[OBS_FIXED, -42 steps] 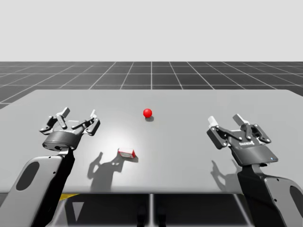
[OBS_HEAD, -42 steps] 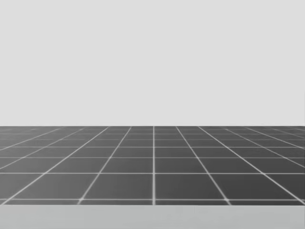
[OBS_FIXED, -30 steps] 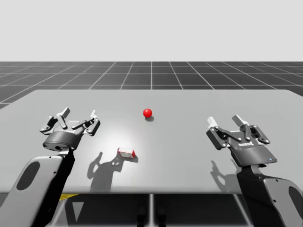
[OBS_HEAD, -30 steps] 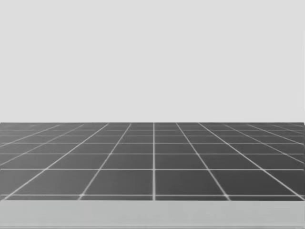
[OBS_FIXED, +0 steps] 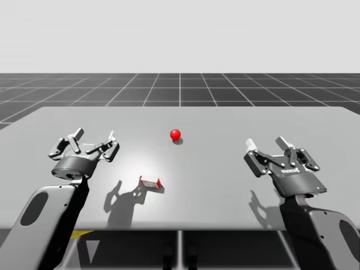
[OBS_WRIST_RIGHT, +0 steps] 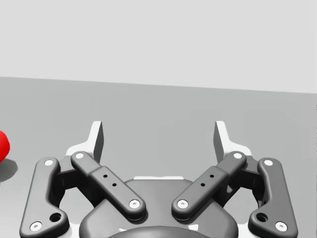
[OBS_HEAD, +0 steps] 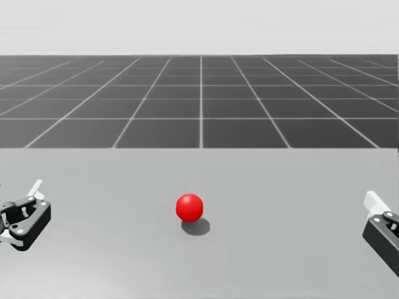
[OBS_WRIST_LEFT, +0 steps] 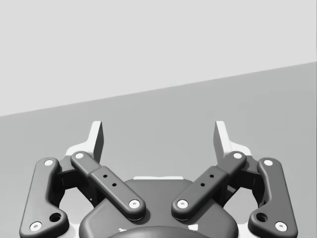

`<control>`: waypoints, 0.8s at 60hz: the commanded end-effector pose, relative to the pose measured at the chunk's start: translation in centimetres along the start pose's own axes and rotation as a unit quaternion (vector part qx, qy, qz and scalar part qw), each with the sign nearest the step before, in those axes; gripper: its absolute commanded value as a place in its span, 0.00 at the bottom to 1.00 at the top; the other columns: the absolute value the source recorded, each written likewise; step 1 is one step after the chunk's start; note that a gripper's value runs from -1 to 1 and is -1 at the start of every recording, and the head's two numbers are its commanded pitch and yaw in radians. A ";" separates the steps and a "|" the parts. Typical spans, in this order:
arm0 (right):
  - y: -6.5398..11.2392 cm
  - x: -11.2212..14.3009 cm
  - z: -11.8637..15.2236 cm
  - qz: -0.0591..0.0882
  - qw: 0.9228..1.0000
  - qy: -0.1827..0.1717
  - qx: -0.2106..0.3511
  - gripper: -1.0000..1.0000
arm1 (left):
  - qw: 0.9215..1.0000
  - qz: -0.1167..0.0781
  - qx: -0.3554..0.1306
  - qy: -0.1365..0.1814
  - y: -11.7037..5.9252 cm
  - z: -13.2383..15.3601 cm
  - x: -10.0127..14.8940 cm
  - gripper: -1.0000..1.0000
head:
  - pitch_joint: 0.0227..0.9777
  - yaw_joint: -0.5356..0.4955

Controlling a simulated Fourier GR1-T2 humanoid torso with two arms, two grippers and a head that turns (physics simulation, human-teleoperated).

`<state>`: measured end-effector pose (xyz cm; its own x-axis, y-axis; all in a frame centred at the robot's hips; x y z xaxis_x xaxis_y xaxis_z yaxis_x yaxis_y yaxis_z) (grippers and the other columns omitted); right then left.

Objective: Watch the red light. When it turns green, pick up the object.

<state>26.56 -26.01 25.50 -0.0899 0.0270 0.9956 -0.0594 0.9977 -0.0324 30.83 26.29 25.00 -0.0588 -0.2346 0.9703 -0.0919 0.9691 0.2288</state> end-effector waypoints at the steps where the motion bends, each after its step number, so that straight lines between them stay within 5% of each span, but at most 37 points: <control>1: 0.0 0.0 -0.1 0.002 1.000 0.001 -0.003 0.00 | 1.000 -0.002 -0.002 -0.002 -0.1 0.0 0.0 0.00 | 0.53 0.53; 16: -0.1 0.0 0.0 0.009 1.000 -0.003 -0.005 0.00 | 1.000 -0.003 -0.006 -0.003 -0.2 0.0 0.1 0.00 | 0.64 0.54; 48: 0.0 -0.1 0.0 0.012 1.000 -0.002 -0.001 0.00 | 1.000 -0.005 -0.007 -0.003 -0.4 0.2 0.1 0.00 | 0.63 0.55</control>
<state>26.62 -26.06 25.41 -0.0953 0.0494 0.9942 -0.0529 0.9971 -0.0546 30.72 25.92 25.02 -0.0635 -0.2430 0.9680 -0.0784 0.9681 0.2379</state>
